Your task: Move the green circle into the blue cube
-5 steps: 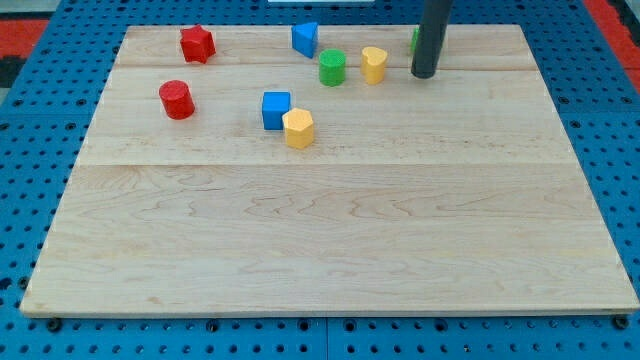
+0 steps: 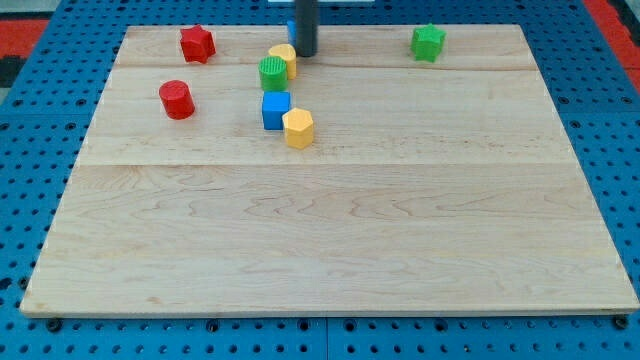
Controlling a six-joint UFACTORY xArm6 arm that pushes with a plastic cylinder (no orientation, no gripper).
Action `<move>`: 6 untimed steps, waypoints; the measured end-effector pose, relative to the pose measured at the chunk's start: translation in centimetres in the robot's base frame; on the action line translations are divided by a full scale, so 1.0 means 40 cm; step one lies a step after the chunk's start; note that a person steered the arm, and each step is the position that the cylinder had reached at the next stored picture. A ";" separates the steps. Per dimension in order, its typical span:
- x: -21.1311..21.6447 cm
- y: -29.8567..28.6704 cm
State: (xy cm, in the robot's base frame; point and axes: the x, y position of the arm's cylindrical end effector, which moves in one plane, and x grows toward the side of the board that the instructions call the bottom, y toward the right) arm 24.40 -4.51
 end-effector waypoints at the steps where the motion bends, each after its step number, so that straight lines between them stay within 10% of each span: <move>1: 0.053 -0.104; 3: 0.238 -0.087; 6: 0.195 -0.212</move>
